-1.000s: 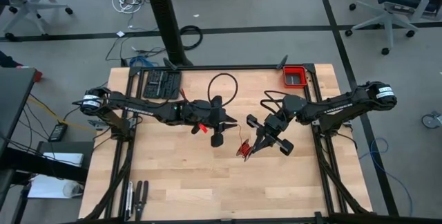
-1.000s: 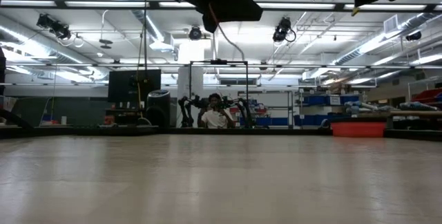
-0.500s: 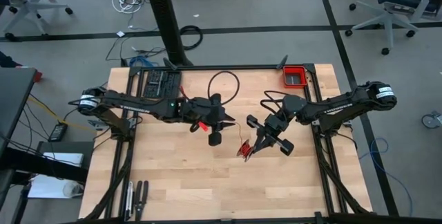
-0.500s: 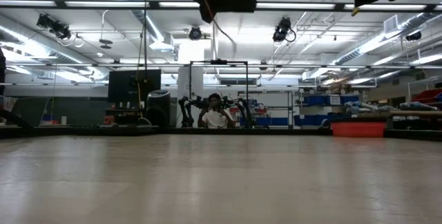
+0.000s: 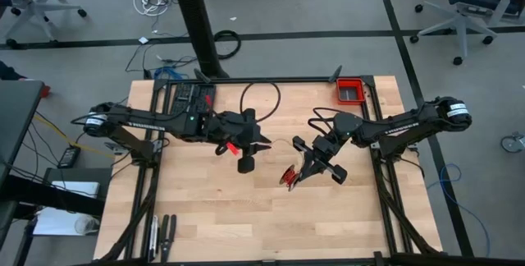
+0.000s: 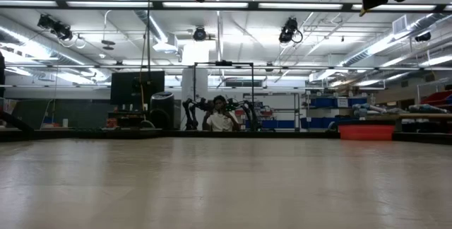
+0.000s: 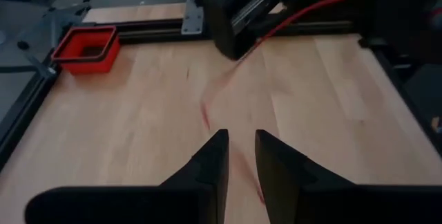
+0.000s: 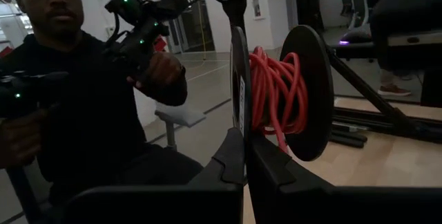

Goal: Coil cords
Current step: Coil the red wire on the black spool

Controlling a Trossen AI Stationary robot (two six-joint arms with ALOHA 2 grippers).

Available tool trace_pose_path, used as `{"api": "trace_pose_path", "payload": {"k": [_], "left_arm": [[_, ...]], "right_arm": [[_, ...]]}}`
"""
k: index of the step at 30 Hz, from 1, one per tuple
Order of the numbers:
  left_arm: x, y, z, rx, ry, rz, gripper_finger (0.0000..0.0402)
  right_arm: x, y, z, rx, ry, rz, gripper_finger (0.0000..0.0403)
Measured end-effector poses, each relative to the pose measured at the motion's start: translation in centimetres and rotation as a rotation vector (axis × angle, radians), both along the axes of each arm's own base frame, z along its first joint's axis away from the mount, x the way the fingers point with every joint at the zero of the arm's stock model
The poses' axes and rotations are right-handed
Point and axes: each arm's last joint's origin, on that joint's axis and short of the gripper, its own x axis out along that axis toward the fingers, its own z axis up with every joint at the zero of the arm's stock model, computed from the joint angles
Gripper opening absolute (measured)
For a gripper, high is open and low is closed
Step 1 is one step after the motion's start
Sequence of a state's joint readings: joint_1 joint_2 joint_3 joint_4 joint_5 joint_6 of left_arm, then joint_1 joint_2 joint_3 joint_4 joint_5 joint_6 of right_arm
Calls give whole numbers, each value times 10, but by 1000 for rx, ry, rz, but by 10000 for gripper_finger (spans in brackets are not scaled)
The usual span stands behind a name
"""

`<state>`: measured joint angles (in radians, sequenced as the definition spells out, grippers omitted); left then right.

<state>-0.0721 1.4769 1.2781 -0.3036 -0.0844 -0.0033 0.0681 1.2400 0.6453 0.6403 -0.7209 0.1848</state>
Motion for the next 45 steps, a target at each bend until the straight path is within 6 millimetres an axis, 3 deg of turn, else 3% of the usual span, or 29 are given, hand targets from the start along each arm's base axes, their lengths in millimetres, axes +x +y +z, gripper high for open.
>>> {"api": "trace_pose_path", "payload": {"k": [8,15,17,23,30,40,45], "left_arm": [[1,1,-2,46,-5,60,51],[10,-11,0,18,-90,-38,42],[15,-18,-7,24,-93,-69,42],[22,-31,-31,35,-315,-110,42],[27,-30,-59,-46,-446,-55,43],[43,-33,-74,-77,-464,-51,109],[52,-34,-81,-70,-447,-42,119]], "right_arm": [[0,0,0,-2,-2,-5,2],[0,0,0,2,0,-20,2],[0,0,1,-3,-13,-14,2],[-3,3,14,-7,-175,43,2],[0,-2,14,-23,-196,-69,2],[3,-22,13,-45,-192,-181,2],[3,-23,13,-49,-194,-188,2]]}}
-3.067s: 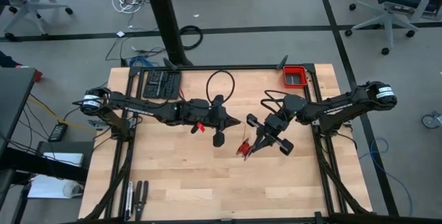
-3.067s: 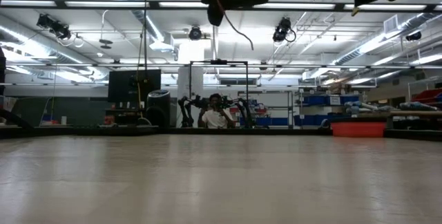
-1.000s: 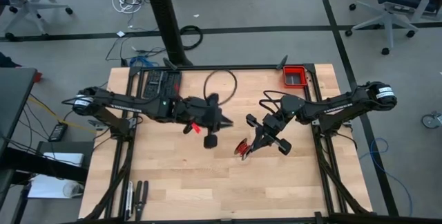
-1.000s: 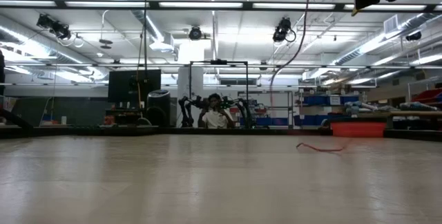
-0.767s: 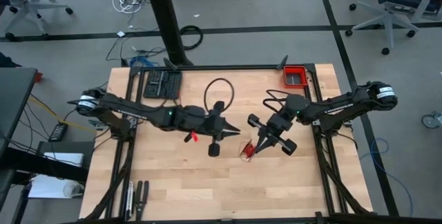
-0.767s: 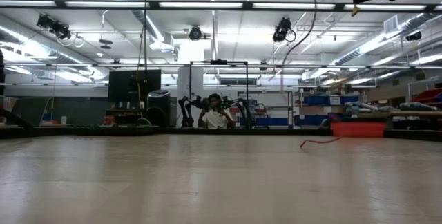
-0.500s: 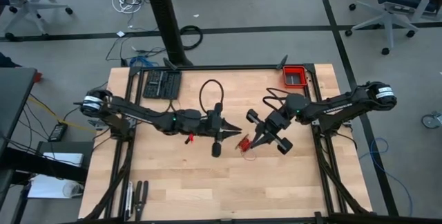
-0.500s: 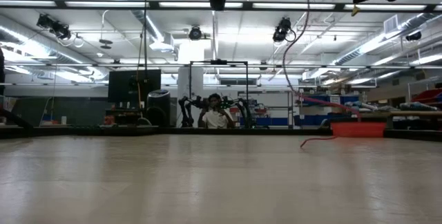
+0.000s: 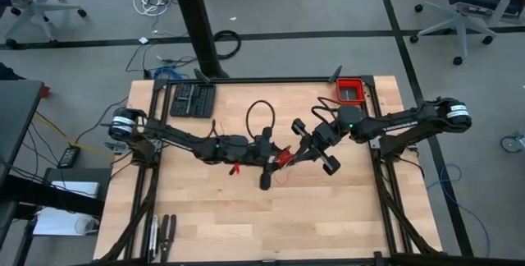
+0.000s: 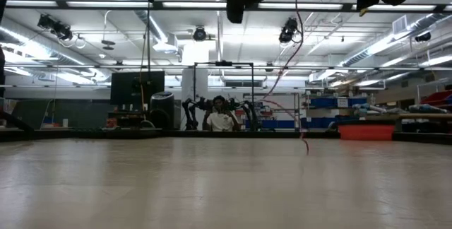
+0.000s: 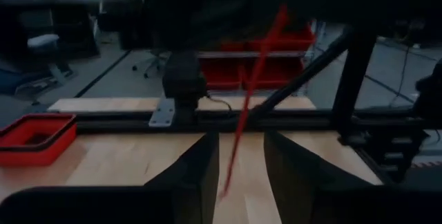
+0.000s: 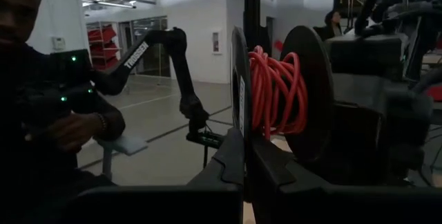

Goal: Coil cords
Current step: Coil the red wire on the black spool

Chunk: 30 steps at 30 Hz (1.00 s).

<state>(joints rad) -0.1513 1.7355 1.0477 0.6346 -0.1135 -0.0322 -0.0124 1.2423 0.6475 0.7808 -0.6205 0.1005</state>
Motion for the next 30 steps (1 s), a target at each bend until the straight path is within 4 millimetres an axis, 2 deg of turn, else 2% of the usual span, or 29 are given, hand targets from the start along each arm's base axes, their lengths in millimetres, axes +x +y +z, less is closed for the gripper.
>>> {"api": "trace_pose_path", "payload": {"k": [7,9,11,13,20,30], "left_arm": [[2,2,-2,7,4,58,115],[2,2,-3,21,15,57,86],[2,1,-4,33,26,54,33],[2,1,-4,28,33,52,12],[-2,0,-3,-11,85,-2,2],[-30,2,26,-12,187,-70,1]], "right_arm": [[0,0,-1,0,15,0,2],[0,0,-1,0,15,0,2],[0,0,-1,0,16,0,2],[0,0,-1,0,15,-2,2],[0,0,-1,6,25,8,2],[-16,-3,7,-6,77,-45,2]]}}
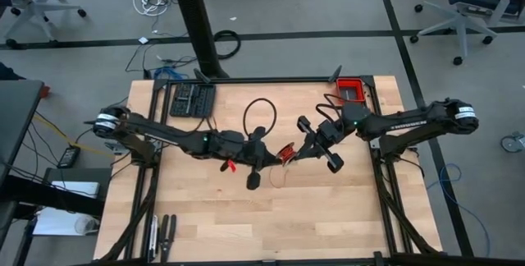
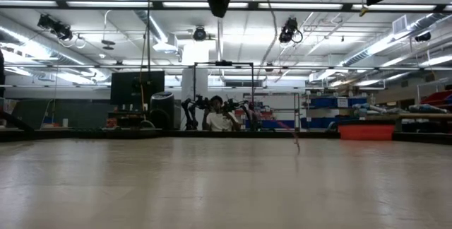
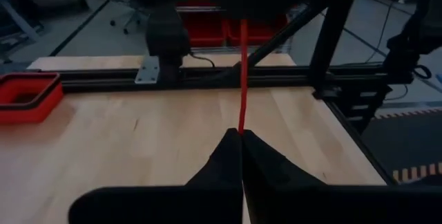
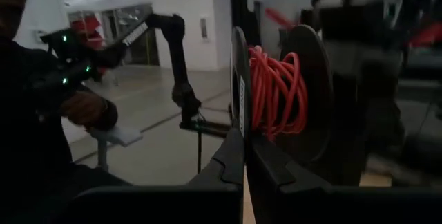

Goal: Coil cords
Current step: Coil the red wire on the black spool

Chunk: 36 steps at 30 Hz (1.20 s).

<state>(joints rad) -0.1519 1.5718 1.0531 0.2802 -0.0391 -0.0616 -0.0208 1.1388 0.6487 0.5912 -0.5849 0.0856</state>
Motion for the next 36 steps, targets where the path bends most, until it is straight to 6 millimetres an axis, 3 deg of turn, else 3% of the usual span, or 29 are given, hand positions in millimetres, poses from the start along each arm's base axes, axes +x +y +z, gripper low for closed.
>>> {"api": "trace_pose_path", "payload": {"k": [10,16,24,36], "left_arm": [[-23,3,16,34,79,-5,0],[-24,5,14,94,92,22,0],[-24,7,15,227,77,324,39],[-24,1,14,259,71,325,67]], "right_arm": [[-9,-1,-14,114,290,-56,2],[-7,-7,-17,173,332,-170,2],[-7,-8,-21,236,406,-209,2],[-9,-7,-31,401,586,-275,2]]}}
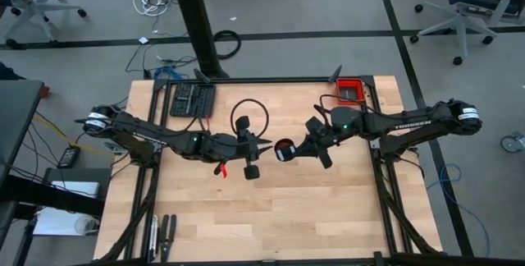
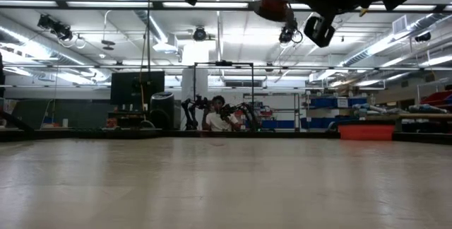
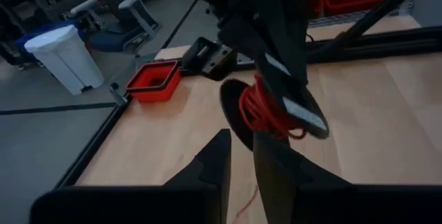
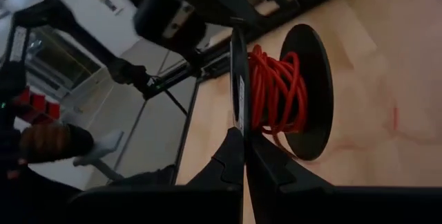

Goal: Coil cords
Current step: Coil the red wire on the black spool

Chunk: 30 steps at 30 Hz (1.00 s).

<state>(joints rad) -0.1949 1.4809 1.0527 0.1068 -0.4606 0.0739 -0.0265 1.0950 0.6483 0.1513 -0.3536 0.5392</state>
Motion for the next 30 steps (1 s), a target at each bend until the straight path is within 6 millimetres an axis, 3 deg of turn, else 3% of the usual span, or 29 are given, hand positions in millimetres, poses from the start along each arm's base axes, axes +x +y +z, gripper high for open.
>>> {"api": "trace_pose_path", "payload": {"k": [13,20,25,30], "left_arm": [[10,-4,-15,-12,19,-37,67],[12,3,-15,-190,-19,-64,67],[13,12,-16,-211,-18,-35,67],[14,19,-16,-220,-17,-13,67]], "right_arm": [[-5,2,-12,54,151,2,2],[-5,4,-12,-226,79,-4,1],[-5,12,-10,-448,18,-23,1],[-5,18,-7,-518,-22,-13,1]]}}
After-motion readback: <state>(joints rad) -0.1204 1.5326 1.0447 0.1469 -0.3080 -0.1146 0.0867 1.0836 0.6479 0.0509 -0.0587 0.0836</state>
